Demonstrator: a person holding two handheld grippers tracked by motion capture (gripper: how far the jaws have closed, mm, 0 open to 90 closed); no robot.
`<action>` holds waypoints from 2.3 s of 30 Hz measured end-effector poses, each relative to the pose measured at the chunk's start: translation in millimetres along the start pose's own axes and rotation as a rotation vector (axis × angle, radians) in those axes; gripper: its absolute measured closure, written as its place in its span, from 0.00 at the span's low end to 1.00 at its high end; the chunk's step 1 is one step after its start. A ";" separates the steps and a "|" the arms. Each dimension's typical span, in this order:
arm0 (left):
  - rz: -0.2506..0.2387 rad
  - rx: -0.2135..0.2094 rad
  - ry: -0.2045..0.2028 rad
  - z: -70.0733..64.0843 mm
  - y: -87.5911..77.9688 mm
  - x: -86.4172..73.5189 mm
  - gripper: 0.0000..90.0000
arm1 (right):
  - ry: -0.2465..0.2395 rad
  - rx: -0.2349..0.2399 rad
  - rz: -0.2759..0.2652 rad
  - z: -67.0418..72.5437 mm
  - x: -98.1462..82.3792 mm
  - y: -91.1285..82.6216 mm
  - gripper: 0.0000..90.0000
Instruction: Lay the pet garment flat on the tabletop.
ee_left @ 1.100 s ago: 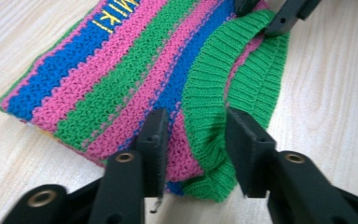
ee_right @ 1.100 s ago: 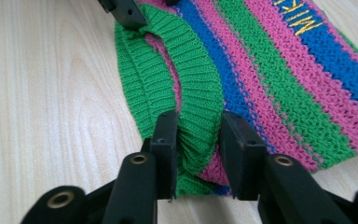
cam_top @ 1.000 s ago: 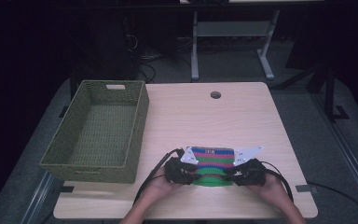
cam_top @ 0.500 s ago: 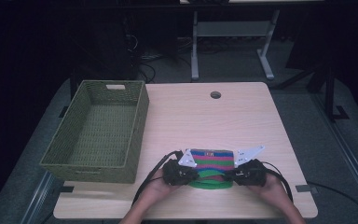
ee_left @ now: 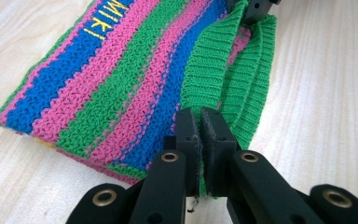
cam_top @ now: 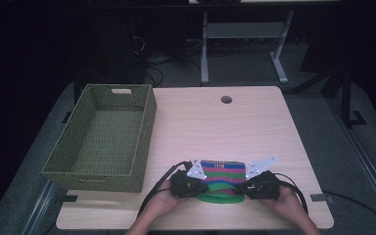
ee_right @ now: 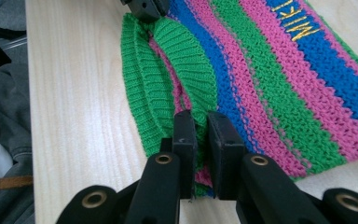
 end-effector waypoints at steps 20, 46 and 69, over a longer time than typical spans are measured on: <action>-0.038 -0.043 -0.031 -6.7 -10.9 9.0 0.96 | 0.014 0.057 -0.053 9.3 6.0 -13.1 0.91; -0.056 -0.090 -0.035 -12.3 -19.7 17.9 0.96 | 0.002 0.077 -0.072 18.0 13.2 -22.4 0.91; -0.088 -0.073 -0.044 -11.3 -29.7 37.7 0.96 | -0.051 0.053 -0.095 14.3 42.6 -38.0 0.92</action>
Point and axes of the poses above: each handheld gripper's, and its own axes: y roughly forward along the jaws, x roughly out of its top, z roughly to its left, the point moved 6 cm from there along y, roughly forward along the jaws, and after that the axes turned 15 degrees about -z, right-handed, at the moved point
